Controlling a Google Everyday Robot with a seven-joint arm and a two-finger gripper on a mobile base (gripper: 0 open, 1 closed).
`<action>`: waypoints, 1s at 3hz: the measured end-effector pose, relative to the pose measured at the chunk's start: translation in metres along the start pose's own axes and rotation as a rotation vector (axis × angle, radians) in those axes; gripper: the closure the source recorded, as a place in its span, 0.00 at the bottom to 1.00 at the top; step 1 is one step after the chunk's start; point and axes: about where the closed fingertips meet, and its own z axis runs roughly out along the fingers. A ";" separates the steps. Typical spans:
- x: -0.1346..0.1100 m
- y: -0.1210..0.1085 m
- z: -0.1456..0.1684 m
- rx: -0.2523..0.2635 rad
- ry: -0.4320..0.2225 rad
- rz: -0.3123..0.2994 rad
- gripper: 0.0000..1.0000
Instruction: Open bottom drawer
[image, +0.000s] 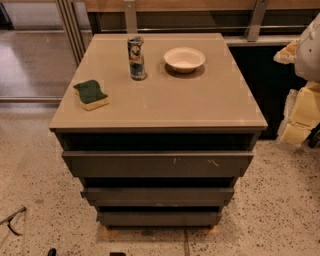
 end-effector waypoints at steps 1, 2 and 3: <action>0.000 0.000 0.000 0.000 0.000 0.000 0.01; 0.000 0.000 0.000 0.000 0.000 0.000 0.22; 0.004 0.014 0.028 -0.019 -0.031 0.013 0.45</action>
Offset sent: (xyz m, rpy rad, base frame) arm 0.0000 0.0000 0.0000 0.0000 0.0000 0.0000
